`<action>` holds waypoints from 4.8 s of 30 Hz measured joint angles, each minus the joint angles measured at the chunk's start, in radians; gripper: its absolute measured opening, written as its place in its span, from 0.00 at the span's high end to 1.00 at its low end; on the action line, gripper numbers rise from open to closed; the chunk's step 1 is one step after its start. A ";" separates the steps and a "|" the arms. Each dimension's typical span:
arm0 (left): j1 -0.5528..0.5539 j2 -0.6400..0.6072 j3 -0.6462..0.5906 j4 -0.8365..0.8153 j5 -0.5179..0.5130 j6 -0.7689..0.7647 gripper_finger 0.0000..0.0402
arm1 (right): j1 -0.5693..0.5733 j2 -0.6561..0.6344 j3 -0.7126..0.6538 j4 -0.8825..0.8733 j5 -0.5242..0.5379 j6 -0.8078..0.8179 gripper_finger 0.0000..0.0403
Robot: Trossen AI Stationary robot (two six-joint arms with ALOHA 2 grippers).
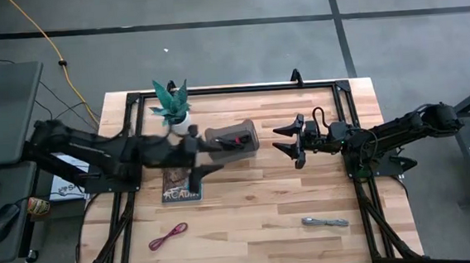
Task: Pick and place USB-C Cables
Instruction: Put the white USB cable into the black bin
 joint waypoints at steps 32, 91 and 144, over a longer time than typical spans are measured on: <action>-0.078 -0.252 -0.553 0.661 -0.047 0.113 0.43 | 0.000 0.000 0.000 0.015 -0.030 -0.023 0.41; -0.078 -0.252 -0.553 0.626 -0.055 0.105 0.43 | 0.451 0.214 0.942 -1.645 0.041 0.361 0.41; -0.078 -0.252 -0.553 0.546 -0.063 0.049 0.43 | 0.854 0.721 0.808 -1.901 -0.228 1.130 0.41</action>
